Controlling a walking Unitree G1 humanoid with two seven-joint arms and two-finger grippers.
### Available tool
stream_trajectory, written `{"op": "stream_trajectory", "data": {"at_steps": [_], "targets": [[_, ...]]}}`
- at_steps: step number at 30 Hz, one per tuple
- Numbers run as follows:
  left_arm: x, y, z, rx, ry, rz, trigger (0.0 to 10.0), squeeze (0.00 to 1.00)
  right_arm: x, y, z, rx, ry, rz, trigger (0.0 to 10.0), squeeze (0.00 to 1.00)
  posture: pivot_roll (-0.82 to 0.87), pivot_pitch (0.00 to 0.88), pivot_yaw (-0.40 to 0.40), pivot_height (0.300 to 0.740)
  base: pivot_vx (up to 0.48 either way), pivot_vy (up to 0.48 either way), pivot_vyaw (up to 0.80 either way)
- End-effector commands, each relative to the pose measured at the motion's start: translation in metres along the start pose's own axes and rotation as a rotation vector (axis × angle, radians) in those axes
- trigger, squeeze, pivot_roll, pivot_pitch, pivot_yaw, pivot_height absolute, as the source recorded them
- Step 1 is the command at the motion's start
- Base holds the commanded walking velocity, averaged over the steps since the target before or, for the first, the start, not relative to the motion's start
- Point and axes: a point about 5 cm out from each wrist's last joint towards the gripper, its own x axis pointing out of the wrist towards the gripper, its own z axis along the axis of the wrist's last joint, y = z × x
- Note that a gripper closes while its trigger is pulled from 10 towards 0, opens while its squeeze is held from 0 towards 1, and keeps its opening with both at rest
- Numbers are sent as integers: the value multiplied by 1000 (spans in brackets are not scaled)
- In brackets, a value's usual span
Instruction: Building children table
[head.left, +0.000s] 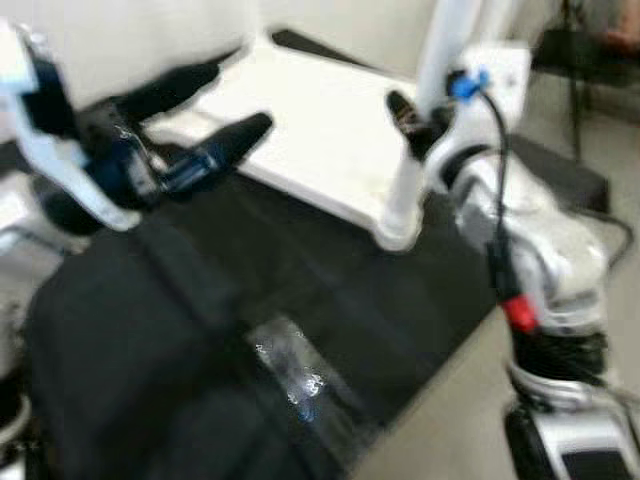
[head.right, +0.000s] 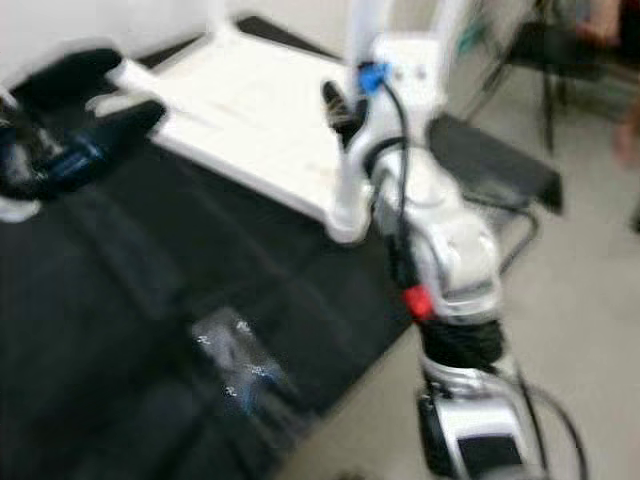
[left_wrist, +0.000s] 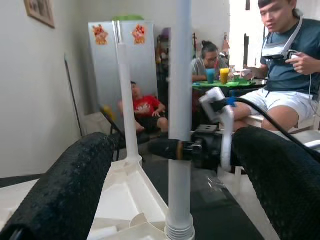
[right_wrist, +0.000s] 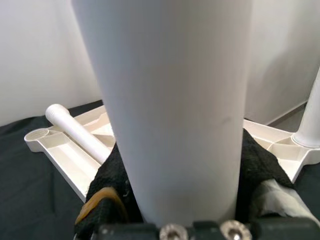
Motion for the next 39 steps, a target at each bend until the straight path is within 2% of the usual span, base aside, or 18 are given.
{"op": "stream_trajectory", "data": {"at_steps": [1,8,18,30,33,34,35,36,37,39], "targets": [[2,-4,-2,5,9,-10,10000,0,1,21,-41,52,196,106,10000,0,-40,261,-4,740,0,0,0],[5,-6,-4,7,7,-2,10000,0,9,15,-31,50,147,92,10000,0,-39,251,-9,740,0,0,0],[10,-10,0,22,-23,-20,10000,0,14,10,-33,42,152,73,10000,0,-35,245,-11,740,0,0,0],[17,-13,-7,33,-18,-20,10000,0,23,9,-30,6,158,126,10000,0,-37,234,-15,740,0,0,0],[17,-8,-22,51,27,90,10000,0,33,-1,-20,5,123,164,10000,0,-33,227,-17,740,0,0,0],[17,-8,-22,51,27,90,10000,0,33,-1,-20,5,123,164,10000,0,-33,227,-17,740,0,0,0],[15,-6,-31,63,60,125,10000,0,36,-4,-12,13,88,187,10000,0,-33,227,-18,740,0,0,0],[11,-6,-43,70,106,157,10000,0,38,-6,-2,19,53,245,10000,0,-36,223,-22,740,0,0,0],[11,-6,-43,70,106,157,10000,0,38,-6,-2,19,53,245,10000,0,-36,223,-22,740,0,0,0],[3,-10,-63,55,169,205,10000,0,40,-9,13,-4,35,377,10000,0,-39,220,-25,740,0,0,0]]}}
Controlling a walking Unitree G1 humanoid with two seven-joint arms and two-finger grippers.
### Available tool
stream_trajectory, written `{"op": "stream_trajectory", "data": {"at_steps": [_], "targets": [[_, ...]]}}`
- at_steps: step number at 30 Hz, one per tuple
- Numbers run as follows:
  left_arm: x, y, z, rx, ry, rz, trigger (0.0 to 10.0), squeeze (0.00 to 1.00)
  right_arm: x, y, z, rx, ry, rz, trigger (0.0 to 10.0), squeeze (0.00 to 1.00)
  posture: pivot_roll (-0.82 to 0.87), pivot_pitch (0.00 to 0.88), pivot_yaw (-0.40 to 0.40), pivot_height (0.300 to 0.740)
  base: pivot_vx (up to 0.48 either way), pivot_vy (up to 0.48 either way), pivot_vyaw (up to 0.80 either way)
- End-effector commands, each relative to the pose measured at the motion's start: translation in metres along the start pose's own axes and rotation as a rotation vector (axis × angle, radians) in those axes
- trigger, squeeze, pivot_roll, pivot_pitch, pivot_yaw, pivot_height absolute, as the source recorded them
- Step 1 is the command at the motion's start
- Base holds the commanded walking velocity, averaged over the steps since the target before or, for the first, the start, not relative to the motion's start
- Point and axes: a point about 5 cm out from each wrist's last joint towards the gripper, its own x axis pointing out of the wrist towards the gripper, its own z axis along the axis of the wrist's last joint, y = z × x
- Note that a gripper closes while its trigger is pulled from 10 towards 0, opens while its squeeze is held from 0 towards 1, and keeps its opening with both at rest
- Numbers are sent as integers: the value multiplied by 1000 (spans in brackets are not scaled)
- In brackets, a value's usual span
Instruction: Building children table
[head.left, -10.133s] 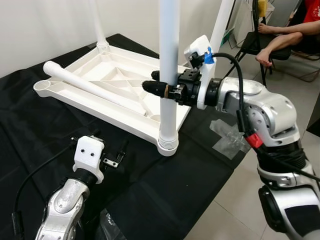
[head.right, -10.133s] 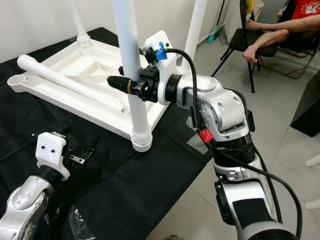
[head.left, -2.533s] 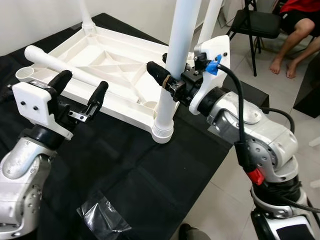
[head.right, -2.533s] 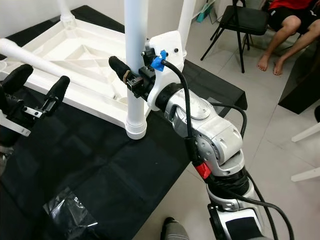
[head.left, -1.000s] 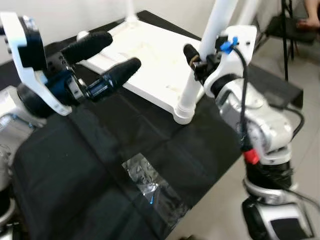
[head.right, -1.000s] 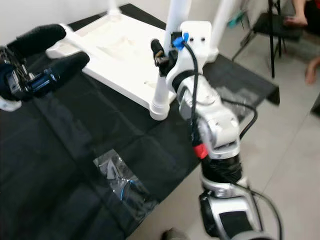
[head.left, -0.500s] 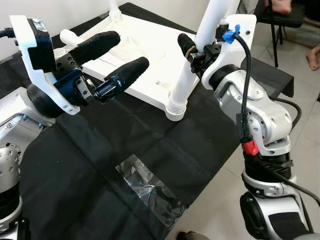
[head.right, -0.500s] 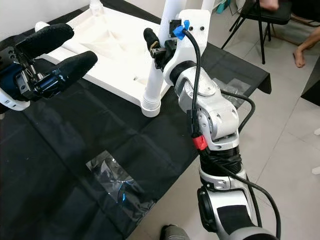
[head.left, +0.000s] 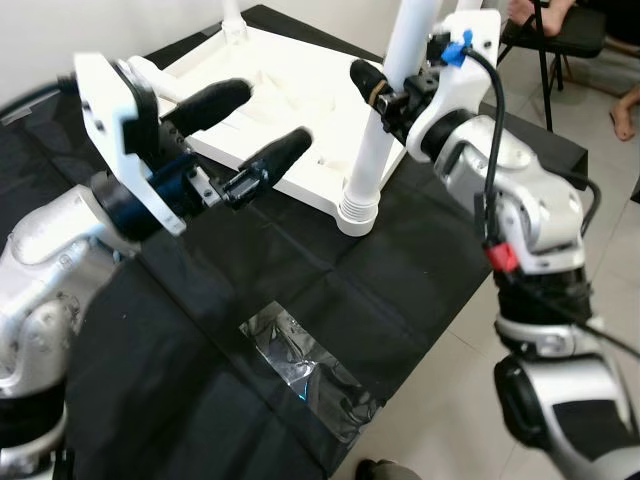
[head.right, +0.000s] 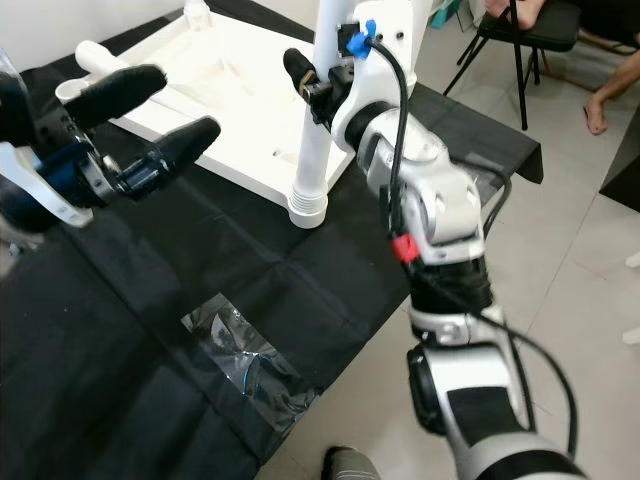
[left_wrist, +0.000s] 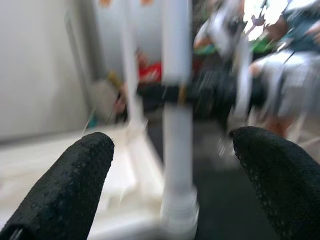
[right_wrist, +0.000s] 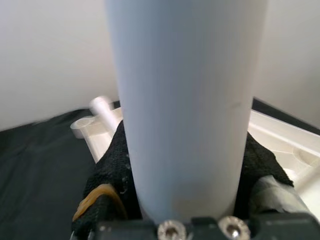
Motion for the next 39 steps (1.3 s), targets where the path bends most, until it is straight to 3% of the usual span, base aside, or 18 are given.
{"op": "stream_trajectory", "data": {"at_steps": [1,3,7,9,12,16,29,36,37,39], "targets": [[-2,-4,-14,-15,37,27,10000,0,-3,-10,-15,11,99,63,10000,0,-39,220,-25,740,0,0,0],[-4,-10,-24,-46,54,50,10000,0,-3,-12,-14,19,155,157,10000,0,-39,219,-27,740,0,0,0],[-5,-14,-28,-60,60,59,10000,0,-3,-12,-16,7,192,203,10000,0,-41,218,-30,740,0,0,0],[-5,-20,-32,-78,62,78,10000,0,-2,-12,-19,-7,237,283,10000,0,-36,223,-34,740,0,0,0],[-5,-24,-34,-80,58,109,10000,0,4,-11,-20,-19,226,388,10000,0,-33,227,-35,740,0,0,0],[-8,-24,-34,-63,57,129,10000,0,7,-13,-20,-7,218,407,10000,0,-28,235,-40,740,0,0,0],[-10,-19,-26,-26,43,169,10000,0,-3,-13,-44,86,250,355,10000,0,-22,246,-30,740,0,0,0],[-5,-18,-16,1,5,173,10000,0,-2,-16,-60,82,295,140,10000,0,-24,243,-28,740,0,0,0],[-3,-16,-11,11,-13,170,10000,0,-3,-16,-64,89,300,61,10000,0,-25,242,-26,740,0,0,0],[-1,-15,-8,17,-22,167,10000,0,-4,-15,-66,93,304,39,10000,0,-24,240,-25,740,0,0,0]]}}
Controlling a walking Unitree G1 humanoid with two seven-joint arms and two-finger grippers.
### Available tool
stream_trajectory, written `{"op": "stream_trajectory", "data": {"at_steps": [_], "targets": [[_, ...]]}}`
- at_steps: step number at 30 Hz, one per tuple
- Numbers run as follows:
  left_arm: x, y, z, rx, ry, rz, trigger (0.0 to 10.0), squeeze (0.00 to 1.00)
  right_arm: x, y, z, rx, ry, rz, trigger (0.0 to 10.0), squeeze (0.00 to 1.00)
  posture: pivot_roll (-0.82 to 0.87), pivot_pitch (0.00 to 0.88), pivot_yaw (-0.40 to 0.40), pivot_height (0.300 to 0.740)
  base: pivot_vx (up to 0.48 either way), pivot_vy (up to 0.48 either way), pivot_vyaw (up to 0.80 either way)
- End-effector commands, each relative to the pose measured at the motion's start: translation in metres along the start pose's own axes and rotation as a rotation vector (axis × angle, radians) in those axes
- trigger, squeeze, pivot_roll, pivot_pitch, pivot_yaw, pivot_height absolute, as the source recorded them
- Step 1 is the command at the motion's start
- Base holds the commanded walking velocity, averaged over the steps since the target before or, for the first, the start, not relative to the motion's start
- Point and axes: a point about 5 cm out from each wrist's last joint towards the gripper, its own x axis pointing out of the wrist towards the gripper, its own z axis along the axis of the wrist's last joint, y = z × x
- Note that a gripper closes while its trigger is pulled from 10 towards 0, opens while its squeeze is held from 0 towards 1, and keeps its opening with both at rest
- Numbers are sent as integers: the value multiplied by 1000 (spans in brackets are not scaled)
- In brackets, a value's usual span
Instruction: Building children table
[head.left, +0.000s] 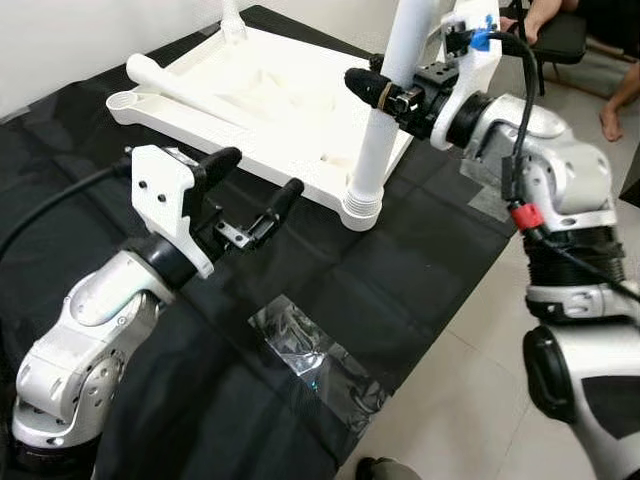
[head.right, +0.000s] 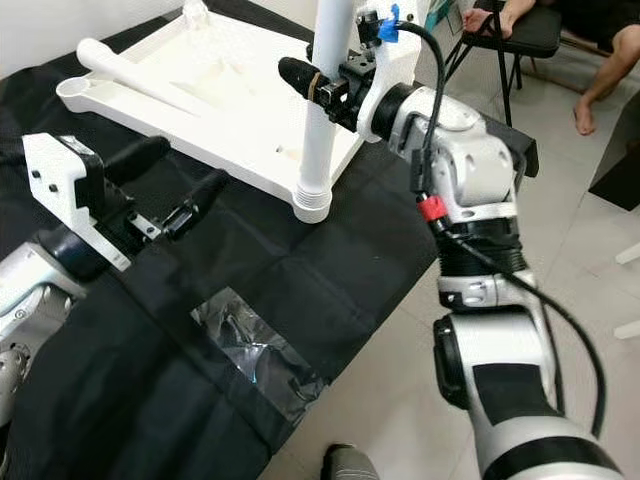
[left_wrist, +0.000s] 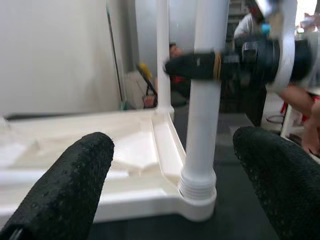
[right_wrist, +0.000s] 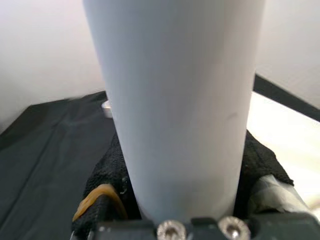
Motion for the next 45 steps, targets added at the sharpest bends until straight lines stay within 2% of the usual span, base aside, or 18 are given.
{"op": "stream_trajectory", "data": {"at_steps": [1,5,16,18,27,33,38,45], "targets": [[-1,0,5,12,-10,-3,10000,0,-4,-3,-55,96,233,-68,10000,0,-24,240,-25,740,0,0,0],[2,5,14,26,-36,-14,10000,0,-6,-3,-62,122,247,-144,10000,0,-21,240,-19,740,0,0,0],[3,7,19,40,-50,-27,10000,0,-6,-3,-67,124,273,-213,10000,0,-22,241,-21,740,0,0,0],[4,6,22,40,-57,-38,10000,0,-6,-6,-66,144,265,-267,10000,0,-18,242,-20,740,0,0,0],[4,6,23,39,-58,-49,10000,0,-3,-9,-63,142,265,-271,10000,0,-20,245,-19,740,0,0,0],[3,5,23,36,-54,-56,10000,0,1,-14,-61,127,314,-254,10000,0,-20,248,-25,740,0,0,0],[2,3,23,35,-51,-59,10000,0,6,-20,-61,195,350,-274,10000,0,-14,253,-27,740,0,0,0],[3,3,25,40,-55,-66,10000,0,7,-19,-58,187,354,-304,10000,0,-14,253,-27,740,0,0,0]]}}
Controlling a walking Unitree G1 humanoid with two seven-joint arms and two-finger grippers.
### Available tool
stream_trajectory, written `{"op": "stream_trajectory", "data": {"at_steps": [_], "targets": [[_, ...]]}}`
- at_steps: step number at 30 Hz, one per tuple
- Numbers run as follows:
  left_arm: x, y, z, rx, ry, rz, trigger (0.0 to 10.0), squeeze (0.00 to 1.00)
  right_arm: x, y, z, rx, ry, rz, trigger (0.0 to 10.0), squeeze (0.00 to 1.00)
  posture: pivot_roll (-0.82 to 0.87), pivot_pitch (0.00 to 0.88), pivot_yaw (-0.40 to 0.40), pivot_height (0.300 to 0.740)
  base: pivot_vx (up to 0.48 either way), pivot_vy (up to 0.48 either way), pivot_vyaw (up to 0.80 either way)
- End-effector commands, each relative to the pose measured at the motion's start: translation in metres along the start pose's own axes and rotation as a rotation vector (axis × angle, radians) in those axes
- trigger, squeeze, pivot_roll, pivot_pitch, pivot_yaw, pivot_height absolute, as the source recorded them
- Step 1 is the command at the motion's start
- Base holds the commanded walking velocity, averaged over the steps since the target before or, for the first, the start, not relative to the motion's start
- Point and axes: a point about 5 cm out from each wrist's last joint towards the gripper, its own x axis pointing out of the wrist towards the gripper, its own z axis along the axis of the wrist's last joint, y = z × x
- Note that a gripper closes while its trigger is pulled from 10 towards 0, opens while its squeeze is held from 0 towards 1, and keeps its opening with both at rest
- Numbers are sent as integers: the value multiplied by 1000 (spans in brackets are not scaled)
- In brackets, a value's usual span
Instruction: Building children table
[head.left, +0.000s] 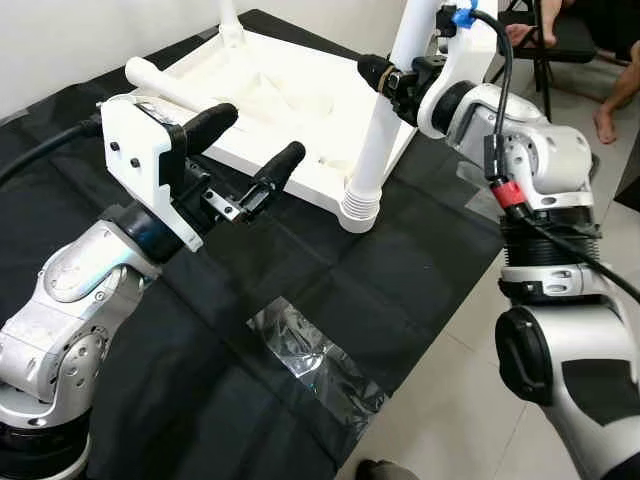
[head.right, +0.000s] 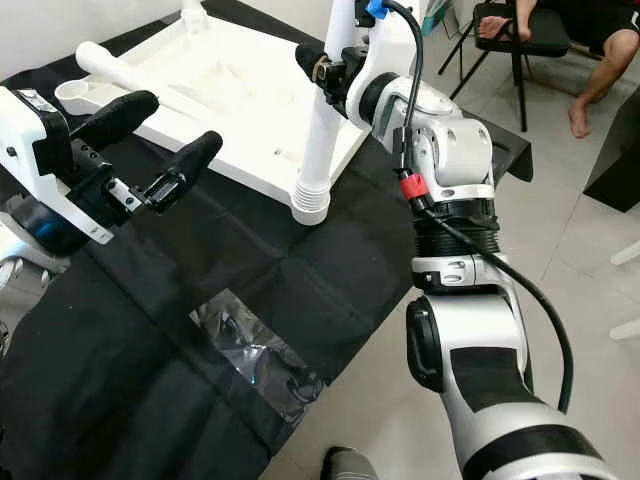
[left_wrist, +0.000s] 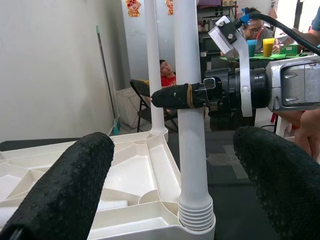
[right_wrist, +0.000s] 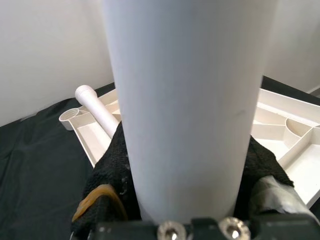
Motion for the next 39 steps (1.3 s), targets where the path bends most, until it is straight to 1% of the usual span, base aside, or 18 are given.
{"op": "stream_trajectory", "data": {"at_steps": [1,3,5,6,8,9,10,11,12,15,16,20,26,30,31,33,35,39], "targets": [[-1,0,5,22,-7,-15,10000,0,-1,-17,-60,29,265,-128,10000,0,-15,250,-25,740,0,0,0],[1,0,7,24,-14,-21,10000,0,-2,-13,-63,7,278,-168,10000,0,-17,247,-26,740,0,0,0],[1,0,7,24,-14,-21,10000,0,-2,-13,-63,7,278,-168,10000,0,-17,247,-26,740,0,0,0],[2,0,8,24,-17,-24,10000,0,-2,-10,-67,-14,300,-193,10000,0,-18,244,-26,740,0,0,0],[2,0,8,24,-17,-24,10000,0,-2,-10,-67,-14,300,-193,10000,0,-18,244,-26,740,0,0,0],[2,0,8,23,-17,-25,10000,0,-1,-8,-69,-39,312,-196,10000,0,-19,243,-25,740,0,0,0],[2,0,8,23,-17,-25,10000,0,-1,-8,-69,-39,312,-196,10000,0,-19,243,-25,740,0,0,0],[2,-1,8,22,-18,-26,10000,0,0,-6,-69,-78,319,-192,10000,0,-19,243,-26,740,0,0,0],[2,-1,8,22,-18,-26,10000,0,0,-6,-69,-78,319,-192,10000,0,-19,243,-26,740,0,0,0],[2,-2,8,20,-20,-26,10000,0,2,4,-67,-177,317,-151,10000,0,-20,241,-28,740,0,0,0],[2,-2,8,20,-20,-26,10000,0,2,7,-66,-190,315,-140,10000,0,-20,241,-28,740,0,0,0],[2,-2,9,20,-20,-25,10000,0,2,10,-66,-195,312,-134,10000,0,-20,241,-28,740,0,0,0],[3,-3,9,19,-22,-25,10000,0,1,21,-64,-247,306,-92,10000,0,-24,245,-33,740,0,0,0],[3,-3,9,18,-22,-25,10000,0,0,21,-66,-264,308,-97,10000,0,-24,245,-33,740,0,0,0],[3,-3,9,18,-21,-24,10000,0,-2,22,-66,-290,300,-94,10000,0,-26,247,-31,740,0,0,0],[3,-3,9,17,-21,-24,10000,0,-4,23,-66,-305,294,-86,10000,0,-26,247,-31,740,0,0,0],[3,-3,9,17,-21,-24,10000,0,-4,23,-66,-305,294,-86,10000,0,-26,247,-31,740,0,0,0],[3,-3,8,16,-21,-24,10000,0,-10,25,-67,-301,274,-81,10000,0,-28,248,-30,740,0,0,0]]}}
